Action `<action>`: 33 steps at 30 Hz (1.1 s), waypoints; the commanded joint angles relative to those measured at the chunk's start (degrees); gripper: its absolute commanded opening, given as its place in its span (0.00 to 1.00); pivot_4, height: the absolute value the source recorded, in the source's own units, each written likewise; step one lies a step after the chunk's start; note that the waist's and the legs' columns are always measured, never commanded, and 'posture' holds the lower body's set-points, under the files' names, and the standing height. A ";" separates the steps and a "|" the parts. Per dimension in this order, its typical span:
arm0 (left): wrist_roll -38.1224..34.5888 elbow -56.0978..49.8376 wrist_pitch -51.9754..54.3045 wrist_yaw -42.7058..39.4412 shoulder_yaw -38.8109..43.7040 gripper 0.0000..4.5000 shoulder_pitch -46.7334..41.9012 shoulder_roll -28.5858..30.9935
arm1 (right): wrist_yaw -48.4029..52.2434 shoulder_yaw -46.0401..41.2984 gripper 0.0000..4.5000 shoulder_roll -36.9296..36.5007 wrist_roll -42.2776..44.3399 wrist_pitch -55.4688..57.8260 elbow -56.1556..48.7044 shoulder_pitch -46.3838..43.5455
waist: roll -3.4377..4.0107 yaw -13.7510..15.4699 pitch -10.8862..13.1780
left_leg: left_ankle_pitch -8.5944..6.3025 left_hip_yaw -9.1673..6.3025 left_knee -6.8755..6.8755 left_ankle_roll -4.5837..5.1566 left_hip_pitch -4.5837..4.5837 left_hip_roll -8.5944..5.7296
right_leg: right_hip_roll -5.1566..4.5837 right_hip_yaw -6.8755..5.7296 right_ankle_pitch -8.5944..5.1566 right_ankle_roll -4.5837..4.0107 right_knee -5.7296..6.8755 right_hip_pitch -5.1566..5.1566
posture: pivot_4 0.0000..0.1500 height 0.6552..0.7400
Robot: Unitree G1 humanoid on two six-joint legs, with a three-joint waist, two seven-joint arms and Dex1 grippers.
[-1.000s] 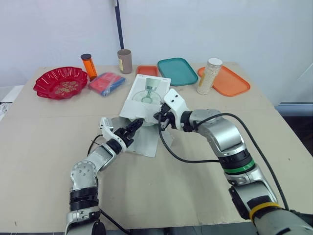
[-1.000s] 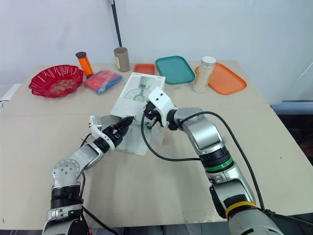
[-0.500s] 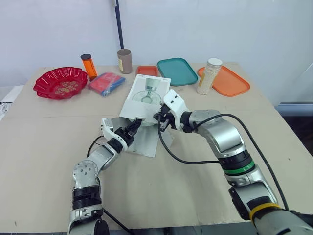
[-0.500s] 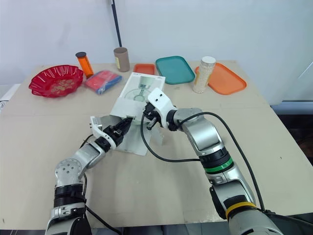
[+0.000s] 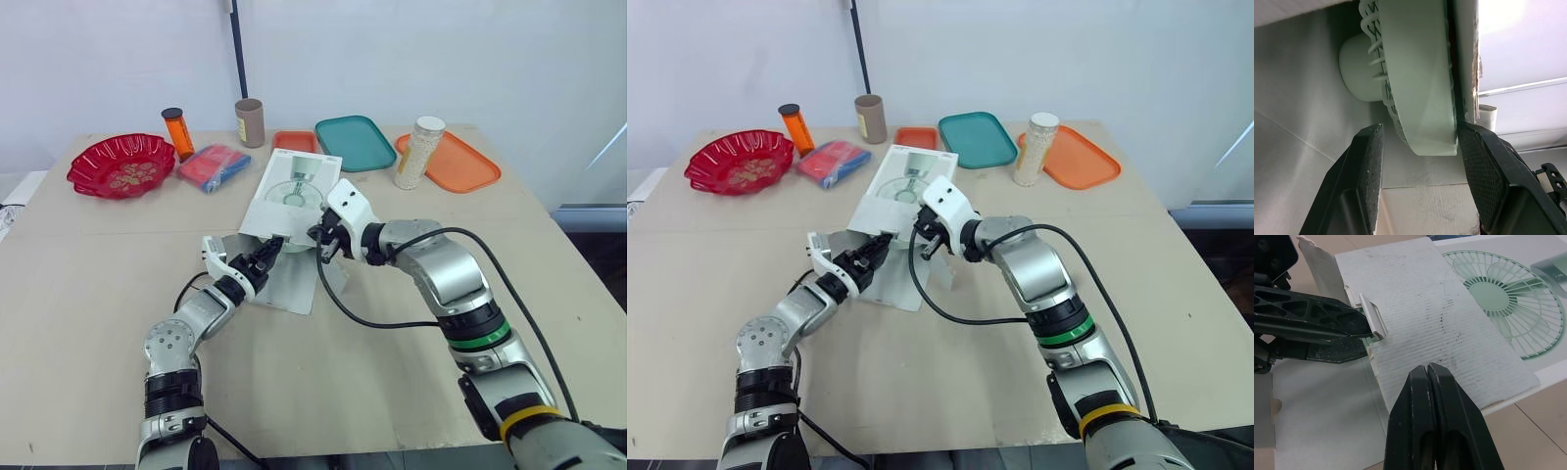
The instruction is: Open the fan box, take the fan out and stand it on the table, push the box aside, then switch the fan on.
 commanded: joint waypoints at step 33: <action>-24.11 -18.55 9.29 5.70 -2.29 0.34 17.76 13.99 | -1.06 0.19 0.00 -0.55 0.21 3.17 -3.77 1.58 | -0.01 -0.02 -0.01 | -0.02 -0.05 -0.15 -0.24 0.04 0.06 | 0.02 0.00 0.00 -0.01 -0.04 -0.03 | 1.00 1.00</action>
